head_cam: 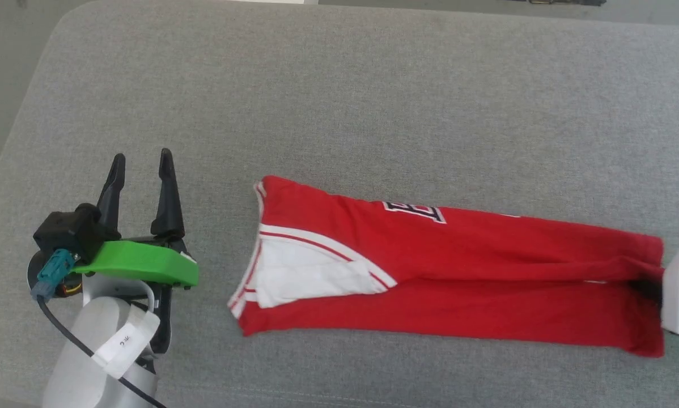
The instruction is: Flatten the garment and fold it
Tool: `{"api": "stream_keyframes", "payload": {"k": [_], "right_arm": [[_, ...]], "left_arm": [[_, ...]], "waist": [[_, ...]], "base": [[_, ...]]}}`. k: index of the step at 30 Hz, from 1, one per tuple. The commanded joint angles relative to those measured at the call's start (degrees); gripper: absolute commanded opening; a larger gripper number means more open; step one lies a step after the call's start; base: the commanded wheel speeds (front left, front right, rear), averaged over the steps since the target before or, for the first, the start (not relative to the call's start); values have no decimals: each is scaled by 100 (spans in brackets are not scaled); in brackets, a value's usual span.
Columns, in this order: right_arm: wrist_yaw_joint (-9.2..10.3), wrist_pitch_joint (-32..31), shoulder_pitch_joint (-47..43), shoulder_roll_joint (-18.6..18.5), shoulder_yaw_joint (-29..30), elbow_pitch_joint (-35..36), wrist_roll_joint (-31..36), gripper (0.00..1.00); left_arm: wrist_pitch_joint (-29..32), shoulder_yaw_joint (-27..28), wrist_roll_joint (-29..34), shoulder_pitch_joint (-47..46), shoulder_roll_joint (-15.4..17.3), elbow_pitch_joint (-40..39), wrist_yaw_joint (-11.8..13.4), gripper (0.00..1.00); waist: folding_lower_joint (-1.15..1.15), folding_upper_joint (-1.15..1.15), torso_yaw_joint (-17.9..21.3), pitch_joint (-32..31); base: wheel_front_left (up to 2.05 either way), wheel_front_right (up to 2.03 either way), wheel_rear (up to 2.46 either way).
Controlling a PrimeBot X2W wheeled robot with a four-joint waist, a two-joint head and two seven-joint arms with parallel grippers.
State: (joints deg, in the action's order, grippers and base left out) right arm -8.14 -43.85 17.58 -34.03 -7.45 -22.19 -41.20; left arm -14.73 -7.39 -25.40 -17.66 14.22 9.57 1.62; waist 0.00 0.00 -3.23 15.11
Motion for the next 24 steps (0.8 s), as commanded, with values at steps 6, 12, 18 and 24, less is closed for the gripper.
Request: {"api": "stream_keyframes", "payload": {"k": [6, 12, 18, 24], "right_arm": [[65, -17, 4, -344, 748, -567, 706, 0], [65, -151, 72, -366, 1561, -813, 1604, 0], [65, -554, 59, -167, 1820, -521, 2050, 0], [65, -1533, -96, -206, 1538, 397, 2101, 0]], "left_arm": [[-27, 40, 118, -7, -15, -19, -46, 100], [-27, 28, 129, -42, -24, 17, -44, 100], [-27, 35, 119, -13, -42, 101, -65, 100], [-27, 49, 114, 88, -61, 149, -67, 100]], "waist": [[0, 0, -13, 80], [0, 0, -4, 89], [0, 0, 30, -35], [0, 0, 87, -234]], "base": [[0, 0, 0], [0, 0, 0], [0, 0, 0], [0, 0, 0]]}}
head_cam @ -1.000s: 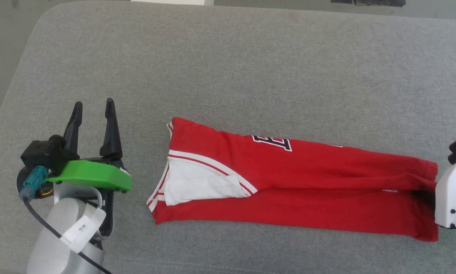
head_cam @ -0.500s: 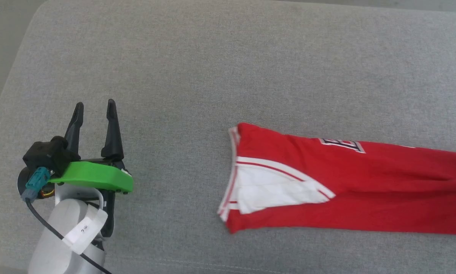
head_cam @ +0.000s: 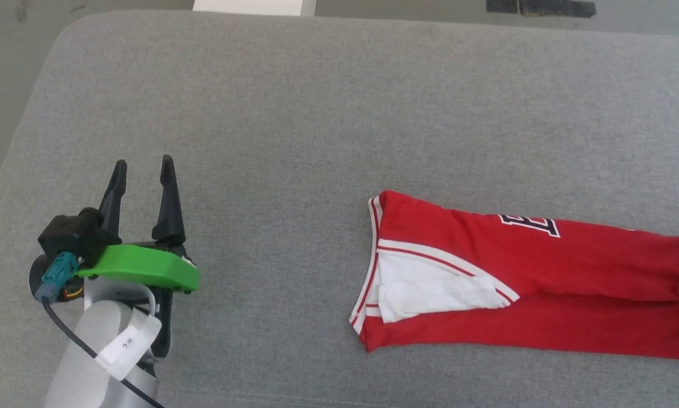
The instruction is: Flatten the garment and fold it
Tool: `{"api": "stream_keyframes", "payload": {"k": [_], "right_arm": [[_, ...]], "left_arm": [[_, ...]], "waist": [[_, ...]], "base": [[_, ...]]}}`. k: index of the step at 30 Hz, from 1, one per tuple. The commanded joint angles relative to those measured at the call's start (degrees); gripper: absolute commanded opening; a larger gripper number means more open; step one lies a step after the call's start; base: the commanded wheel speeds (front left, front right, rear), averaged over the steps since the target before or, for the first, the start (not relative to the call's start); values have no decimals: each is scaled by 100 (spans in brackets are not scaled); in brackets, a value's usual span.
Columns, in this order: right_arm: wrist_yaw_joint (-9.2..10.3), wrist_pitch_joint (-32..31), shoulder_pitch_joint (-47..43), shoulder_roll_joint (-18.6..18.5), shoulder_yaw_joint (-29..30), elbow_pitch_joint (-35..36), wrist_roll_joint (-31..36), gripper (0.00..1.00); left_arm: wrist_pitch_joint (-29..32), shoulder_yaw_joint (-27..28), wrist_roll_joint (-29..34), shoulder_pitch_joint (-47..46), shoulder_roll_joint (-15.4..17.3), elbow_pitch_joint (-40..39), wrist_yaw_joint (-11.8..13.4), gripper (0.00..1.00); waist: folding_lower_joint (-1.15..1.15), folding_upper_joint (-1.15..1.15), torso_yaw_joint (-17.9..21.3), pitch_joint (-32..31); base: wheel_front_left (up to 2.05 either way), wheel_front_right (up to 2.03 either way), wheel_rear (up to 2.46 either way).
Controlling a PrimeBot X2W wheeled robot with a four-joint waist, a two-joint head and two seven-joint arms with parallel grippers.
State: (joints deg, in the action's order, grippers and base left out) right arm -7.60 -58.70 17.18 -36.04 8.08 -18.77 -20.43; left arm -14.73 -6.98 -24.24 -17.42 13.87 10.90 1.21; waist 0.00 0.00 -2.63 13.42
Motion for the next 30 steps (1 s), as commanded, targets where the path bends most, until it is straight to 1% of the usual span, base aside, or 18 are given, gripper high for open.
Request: {"api": "stream_keyframes", "payload": {"k": [1, 3, 6, 9, 12, 13, 16, 20, 30], "right_arm": [[11, -202, -80, -6, -52, 228, 6, 0], [11, -581, -166, -35, -187, 634, -7, 0], [11, -1097, -273, 52, -371, 1281, -149, 0], [11, -1403, -352, 207, -593, 1819, -328, 0], [11, -1531, -360, 408, -892, 2239, -499, 0], [11, -1540, -297, 629, -1205, 2422, -630, 0], [11, -1416, -149, 900, -1553, 2452, -749, 0], [11, -1080, 116, 1263, -2001, 2250, -859, 0], [11, -144, 945, 2062, -3094, 1280, -914, 0]], "left_arm": [[-27, 8, -2, 76, -29, 24, -28, 100], [-27, 9, -9, 98, -35, 38, -36, 100], [-27, 3, -17, 125, -45, 62, -48, 100], [-27, 1, -31, 151, -46, 84, -57, 100], [-27, -10, -44, 180, -42, 106, -71, 100], [-27, -27, -58, 200, -36, 120, -86, 100], [-27, -34, -77, 200, -27, 128, -105, 100], [-27, -63, -79, 200, -39, 137, -119, 100], [-27, -122, -78, 188, -130, 128, -127, 100]], "waist": [[0, 0, 34, -96], [0, 0, 48, -165], [0, 0, 60, -261], [0, 0, 69, -340], [0, 0, 65, -395], [0, 0, 39, -431], [0, 0, -7, -448], [0, 0, -92, -449], [0, 0, -299, -339]], "base": [[0, 0, 0], [0, 0, 0], [0, 0, 0], [0, 0, 0], [0, 0, 0], [0, 0, 0], [0, 0, 0], [0, 0, 0], [0, 0, 0]]}}
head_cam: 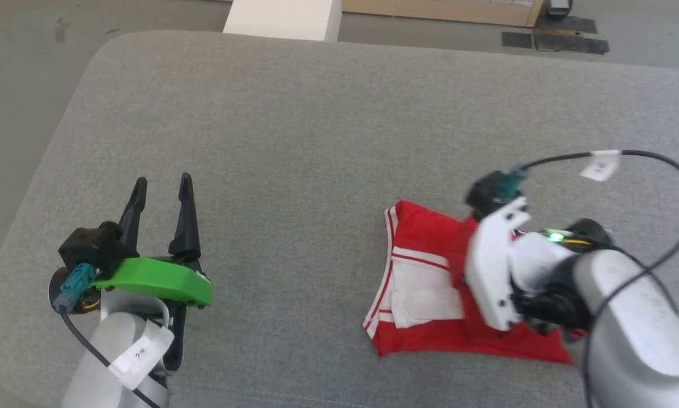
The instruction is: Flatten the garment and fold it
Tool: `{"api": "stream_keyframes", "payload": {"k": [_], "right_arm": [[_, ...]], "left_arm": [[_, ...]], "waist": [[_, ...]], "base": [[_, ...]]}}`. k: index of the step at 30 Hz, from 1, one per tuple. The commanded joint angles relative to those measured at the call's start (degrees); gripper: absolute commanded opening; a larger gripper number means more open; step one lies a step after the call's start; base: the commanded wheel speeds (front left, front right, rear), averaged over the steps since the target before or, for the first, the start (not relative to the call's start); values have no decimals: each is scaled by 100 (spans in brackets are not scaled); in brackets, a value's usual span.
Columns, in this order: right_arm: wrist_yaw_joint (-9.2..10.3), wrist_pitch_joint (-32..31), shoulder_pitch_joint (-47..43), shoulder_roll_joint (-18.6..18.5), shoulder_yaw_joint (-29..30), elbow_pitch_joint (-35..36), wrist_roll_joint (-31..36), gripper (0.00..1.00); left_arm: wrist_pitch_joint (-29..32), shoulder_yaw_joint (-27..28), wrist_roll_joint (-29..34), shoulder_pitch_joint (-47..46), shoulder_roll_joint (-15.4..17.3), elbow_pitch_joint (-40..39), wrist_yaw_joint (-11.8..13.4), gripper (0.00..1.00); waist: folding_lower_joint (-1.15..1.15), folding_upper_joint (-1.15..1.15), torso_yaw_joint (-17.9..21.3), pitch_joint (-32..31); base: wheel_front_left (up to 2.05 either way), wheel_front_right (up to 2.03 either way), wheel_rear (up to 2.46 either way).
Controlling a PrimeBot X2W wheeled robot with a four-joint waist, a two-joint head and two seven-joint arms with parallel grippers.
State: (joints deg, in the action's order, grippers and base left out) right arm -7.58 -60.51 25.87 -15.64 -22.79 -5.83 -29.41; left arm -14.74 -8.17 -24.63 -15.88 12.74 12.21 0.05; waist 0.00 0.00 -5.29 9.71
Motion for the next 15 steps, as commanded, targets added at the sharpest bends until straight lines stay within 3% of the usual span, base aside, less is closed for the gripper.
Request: {"api": "stream_keyframes", "payload": {"k": [1, 15], "right_arm": [[9, 123, 154, 99, -104, -137, 0, 0], [9, 1201, 742, 724, -640, -1887, 346, 0]], "left_arm": [[-26, -8, -41, 26, -26, -1, -16, 100], [-26, 15, 12, -94, -166, -10, -62, 100]], "waist": [[0, 0, -58, 50], [0, 0, -279, 386]], "base": [[0, 0, 0], [0, 0, 0]]}}
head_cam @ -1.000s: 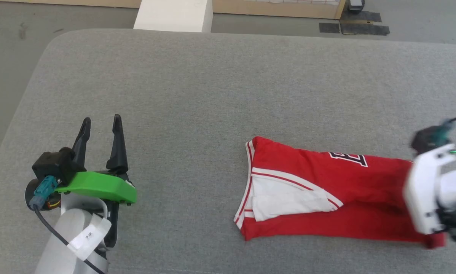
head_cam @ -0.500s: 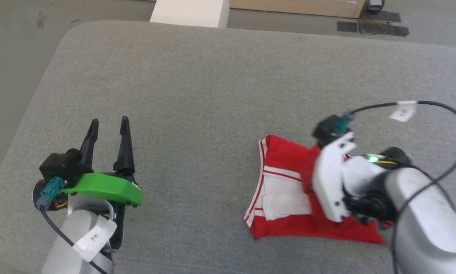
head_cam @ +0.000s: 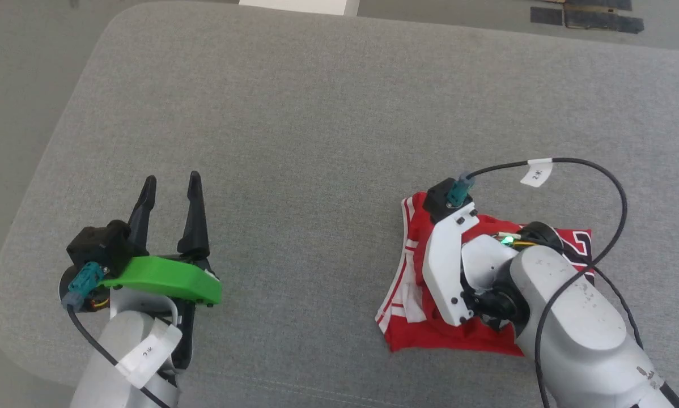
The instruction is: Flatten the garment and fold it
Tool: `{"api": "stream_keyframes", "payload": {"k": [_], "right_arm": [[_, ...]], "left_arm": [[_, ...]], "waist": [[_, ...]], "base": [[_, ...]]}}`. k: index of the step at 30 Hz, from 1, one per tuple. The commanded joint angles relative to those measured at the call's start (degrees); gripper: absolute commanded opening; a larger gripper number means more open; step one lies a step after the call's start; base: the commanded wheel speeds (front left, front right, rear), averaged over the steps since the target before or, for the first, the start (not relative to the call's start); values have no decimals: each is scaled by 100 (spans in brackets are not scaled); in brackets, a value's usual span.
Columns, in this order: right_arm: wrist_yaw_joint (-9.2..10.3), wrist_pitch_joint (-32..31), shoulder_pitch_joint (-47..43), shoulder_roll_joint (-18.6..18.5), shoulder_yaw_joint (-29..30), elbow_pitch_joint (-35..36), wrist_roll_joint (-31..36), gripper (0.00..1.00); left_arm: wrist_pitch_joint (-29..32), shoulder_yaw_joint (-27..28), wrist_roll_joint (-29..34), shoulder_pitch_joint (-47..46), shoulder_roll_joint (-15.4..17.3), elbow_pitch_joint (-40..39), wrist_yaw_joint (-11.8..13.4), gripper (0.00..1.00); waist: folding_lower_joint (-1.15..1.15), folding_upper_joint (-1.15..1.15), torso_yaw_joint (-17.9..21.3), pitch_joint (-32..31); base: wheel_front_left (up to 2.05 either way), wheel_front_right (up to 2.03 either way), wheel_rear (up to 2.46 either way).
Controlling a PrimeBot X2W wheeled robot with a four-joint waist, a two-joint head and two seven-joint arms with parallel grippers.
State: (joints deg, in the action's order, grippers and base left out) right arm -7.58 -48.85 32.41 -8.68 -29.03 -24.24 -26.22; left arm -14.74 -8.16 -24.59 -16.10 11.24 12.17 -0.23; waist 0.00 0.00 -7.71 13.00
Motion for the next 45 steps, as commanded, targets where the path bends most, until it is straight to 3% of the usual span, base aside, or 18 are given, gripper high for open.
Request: {"api": "stream_keyframes", "payload": {"k": [1, 5, 6, 7, 16, 22, 37, 45], "right_arm": [[9, 65, 99, 49, -30, -154, 29, 0], [9, 249, 158, 132, -102, -464, -72, 0], [9, 338, 187, 148, -138, -486, -102, 31], [9, 365, 209, 154, -186, -505, -127, 100], [9, 699, 490, 108, -667, 106, -702, 100], [9, 1236, 564, -103, -465, 815, -1018, 100], [9, 4519, -304, -504, 2079, 1807, -185, 100], [9, 5737, -1441, -345, 3222, 1950, 541, 100]], "left_arm": [[-26, 21, 16, -82, -26, -3, -40, 100], [-26, 43, 53, -106, -66, 18, -65, 100], [-26, 54, 61, -104, -75, 24, -70, 100], [-26, 60, 68, -99, -82, 31, -75, 100], [-26, 108, 127, -6, -86, 177, -132, 100], [-26, 141, 153, 106, -39, 234, -136, 100], [-26, 268, 396, 389, 47, 21, 40, 100], [-26, 255, 491, 501, 16, -7, 104, 100]], "waist": [[0, 0, -45, 72], [0, 0, -49, 107], [0, 0, -40, 106], [0, 0, -28, 100], [0, 0, 194, -242], [0, 0, 402, -601], [0, 0, 769, -1165], [0, 0, 754, -1245]], "base": [[0, 0, 0], [0, 0, 0], [0, 0, 0], [0, 0, 0], [0, 0, 0], [0, 0, 0], [0, 0, 0], [0, 0, 0]]}}
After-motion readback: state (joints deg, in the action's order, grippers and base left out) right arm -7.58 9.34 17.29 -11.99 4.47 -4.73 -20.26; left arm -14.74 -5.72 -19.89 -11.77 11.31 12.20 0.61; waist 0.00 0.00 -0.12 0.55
